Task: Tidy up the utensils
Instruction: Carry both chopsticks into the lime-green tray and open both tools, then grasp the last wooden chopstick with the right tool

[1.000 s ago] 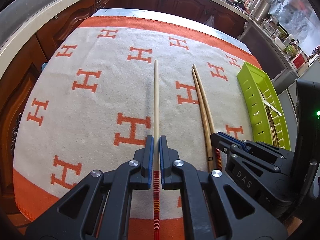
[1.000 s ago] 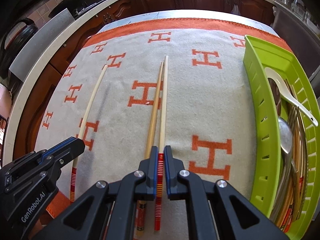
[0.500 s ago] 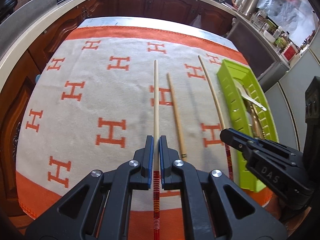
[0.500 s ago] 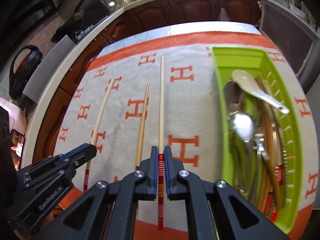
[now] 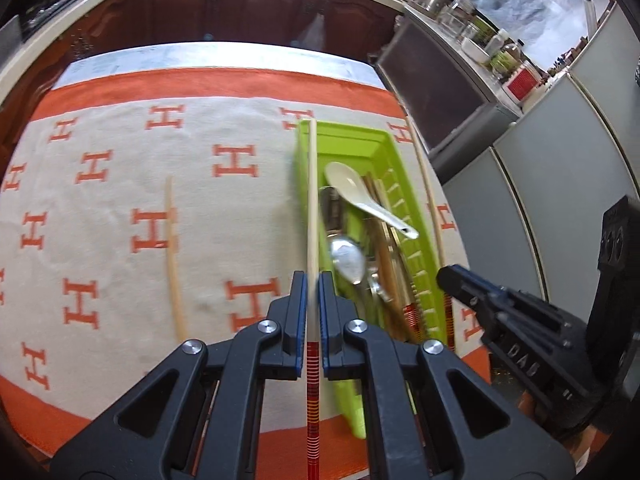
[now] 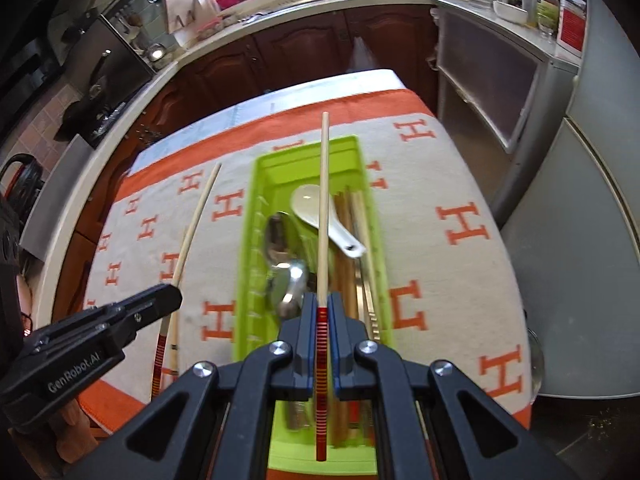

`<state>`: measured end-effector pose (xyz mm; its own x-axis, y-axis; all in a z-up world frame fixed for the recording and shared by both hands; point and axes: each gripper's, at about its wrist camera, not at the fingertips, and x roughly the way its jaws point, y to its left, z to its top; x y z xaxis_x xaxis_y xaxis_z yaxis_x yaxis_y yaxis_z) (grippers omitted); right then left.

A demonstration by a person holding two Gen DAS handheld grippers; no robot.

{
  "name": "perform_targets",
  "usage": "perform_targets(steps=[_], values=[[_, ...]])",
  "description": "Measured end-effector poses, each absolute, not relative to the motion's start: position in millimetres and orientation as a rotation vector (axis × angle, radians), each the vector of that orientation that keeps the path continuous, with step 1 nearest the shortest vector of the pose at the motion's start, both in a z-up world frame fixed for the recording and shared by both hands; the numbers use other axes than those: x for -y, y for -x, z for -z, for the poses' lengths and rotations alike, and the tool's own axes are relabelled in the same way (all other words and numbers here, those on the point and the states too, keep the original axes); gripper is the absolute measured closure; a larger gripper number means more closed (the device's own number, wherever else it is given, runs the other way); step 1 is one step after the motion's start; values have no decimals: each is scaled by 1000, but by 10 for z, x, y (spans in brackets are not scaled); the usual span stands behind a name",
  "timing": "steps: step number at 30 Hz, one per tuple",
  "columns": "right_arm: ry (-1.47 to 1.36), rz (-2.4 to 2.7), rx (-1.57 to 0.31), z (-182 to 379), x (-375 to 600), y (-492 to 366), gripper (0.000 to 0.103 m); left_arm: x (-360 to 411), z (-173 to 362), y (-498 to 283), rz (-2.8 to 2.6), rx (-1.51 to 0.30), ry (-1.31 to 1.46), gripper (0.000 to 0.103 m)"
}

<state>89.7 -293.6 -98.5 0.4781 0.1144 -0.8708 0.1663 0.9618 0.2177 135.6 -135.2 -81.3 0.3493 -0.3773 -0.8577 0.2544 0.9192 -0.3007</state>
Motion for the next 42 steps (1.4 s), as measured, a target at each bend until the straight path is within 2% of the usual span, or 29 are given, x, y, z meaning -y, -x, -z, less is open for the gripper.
perform_targets(steps=[11, 21, 29, 33, 42], values=[[-207, 16, -1200, 1295, 3020, -932, 97, 2136, 1233, -1448, 499, -1253, 115, 99], [-282, 22, -1183, 1269, 3074, -865, 97, 2186, 1366, -1510, 511, -1304, 133, 99], [-301, 31, -1165, 1237, 3015, -782, 97, 1897, 1151, -1317, 497, -1252, 89, 98], [-309, 11, -1154, 1197, 2917, -739, 97, 1635, 1013, -1163, 478, -1209, 57, 82], [-309, -48, -1109, 1011, 2528, -655, 97, 1010, 741, -879, 412, -1104, 23, 79]])
